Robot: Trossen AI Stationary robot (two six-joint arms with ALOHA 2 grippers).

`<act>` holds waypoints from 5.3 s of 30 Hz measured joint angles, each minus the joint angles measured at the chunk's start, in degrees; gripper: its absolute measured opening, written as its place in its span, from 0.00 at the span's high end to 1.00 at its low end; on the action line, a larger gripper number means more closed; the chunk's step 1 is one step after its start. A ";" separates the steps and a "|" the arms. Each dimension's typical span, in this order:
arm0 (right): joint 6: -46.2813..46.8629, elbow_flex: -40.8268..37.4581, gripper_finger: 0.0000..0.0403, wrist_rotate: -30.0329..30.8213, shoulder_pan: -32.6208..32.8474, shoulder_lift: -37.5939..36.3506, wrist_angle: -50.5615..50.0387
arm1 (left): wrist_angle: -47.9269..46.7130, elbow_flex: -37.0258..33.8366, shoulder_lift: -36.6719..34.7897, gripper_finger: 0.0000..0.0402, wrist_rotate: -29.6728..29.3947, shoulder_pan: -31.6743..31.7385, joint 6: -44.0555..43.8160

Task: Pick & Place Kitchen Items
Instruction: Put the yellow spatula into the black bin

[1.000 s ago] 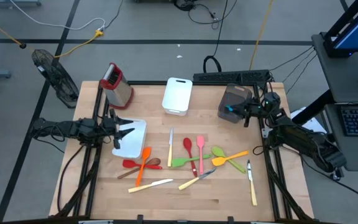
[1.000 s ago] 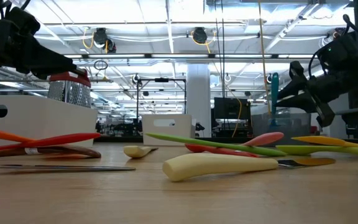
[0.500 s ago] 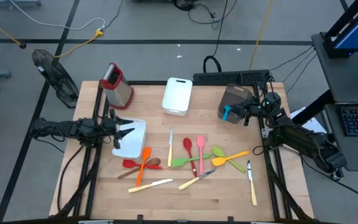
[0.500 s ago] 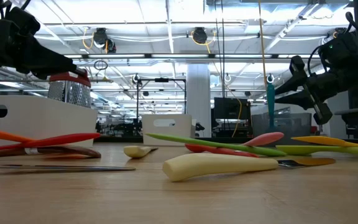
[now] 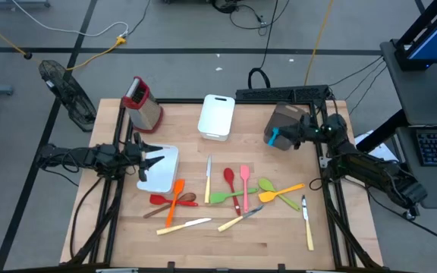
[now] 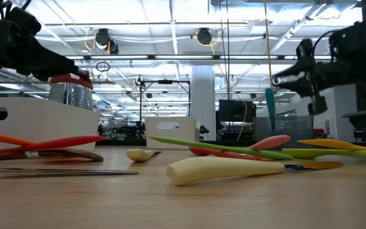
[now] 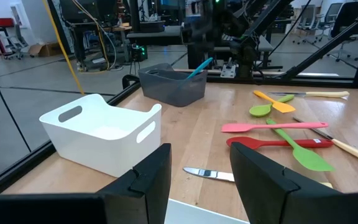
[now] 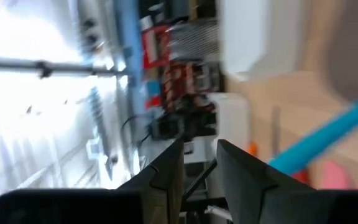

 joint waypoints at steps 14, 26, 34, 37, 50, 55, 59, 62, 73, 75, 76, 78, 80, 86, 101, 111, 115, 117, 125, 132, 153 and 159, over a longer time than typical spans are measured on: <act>1.13 0.02 0.78 0.07 8.46 -7.07 16.25 | 0.00 0.00 0.00 0.58 0.00 0.00 -1.49; -11.97 4.04 0.78 5.02 19.29 -10.98 15.97 | 0.00 0.00 0.00 0.58 0.00 0.00 -1.25; -30.71 16.16 0.78 4.69 25.72 -10.48 0.59 | 0.00 0.00 -0.01 0.58 0.01 0.00 -1.73; -41.96 21.05 0.78 4.66 28.29 -9.80 -8.88 | 0.00 0.00 0.01 0.58 0.00 0.00 -2.65; -76.02 28.50 0.78 11.07 40.03 -2.35 -36.00 | 0.00 0.00 0.00 0.58 0.00 0.00 -3.00; -81.67 28.50 0.78 17.50 45.80 -0.27 -45.44 | 0.00 0.00 0.00 0.58 0.00 0.00 -2.20; -83.74 28.50 0.78 23.17 50.61 0.67 -54.11 | 0.00 0.00 -0.01 0.58 0.00 0.00 -1.43; -83.91 28.50 0.78 26.65 53.98 0.86 -60.72 | 0.00 0.00 -0.02 0.58 0.00 0.00 -1.25; -85.46 28.50 0.78 32.21 59.76 0.86 -77.28 | 0.00 0.00 0.00 0.58 -0.02 0.00 -1.21; -86.06 28.50 0.78 33.50 59.74 0.86 -78.29 | 0.00 0.00 -0.02 0.58 -0.02 0.00 -1.21; -86.06 28.50 0.78 33.61 59.71 0.86 -78.58 | 0.00 0.00 -0.02 0.58 -0.02 0.00 -1.21; -86.03 28.50 0.78 33.32 59.69 0.86 -78.49 | 0.00 0.00 -0.01 0.58 -0.02 0.00 -1.21; -84.20 28.50 0.78 32.55 59.69 0.86 -78.49 | -0.01 0.00 -0.01 0.58 -0.02 0.00 -1.21; -74.56 28.50 0.78 28.77 59.69 0.86 -78.51 | 0.00 0.00 -0.01 0.58 -0.02 0.00 -1.23; -82.83 28.50 0.68 28.86 59.69 4.84 -79.11 | 0.00 0.00 0.00 0.58 -0.39 0.00 -0.79; -86.71 28.46 0.52 30.35 59.71 12.41 -81.72 | 0.04 0.00 0.01 0.58 -4.15 0.00 -0.68; -86.65 28.46 0.52 30.35 60.18 15.83 -82.02 | 0.04 0.00 0.01 0.58 -4.87 0.00 -0.71; -86.62 28.46 0.53 30.35 61.03 17.38 -82.60 | 0.04 0.00 0.00 0.58 -4.89 0.00 -0.71; -84.94 28.44 0.54 34.84 65.47 21.01 -83.48 | 0.06 0.00 0.01 0.58 -4.90 0.00 -0.75; -84.55 28.44 0.54 36.51 67.42 23.71 -83.65 | 0.07 0.00 0.00 0.58 -4.90 0.00 0.02; -81.95 28.59 0.69 44.93 69.11 34.63 -84.00 | 0.07 0.00 0.01 0.58 -4.90 0.00 0.37; -81.94 28.52 0.89 45.36 69.05 34.65 -84.12 | 0.07 0.00 0.01 0.58 -4.88 0.00 0.37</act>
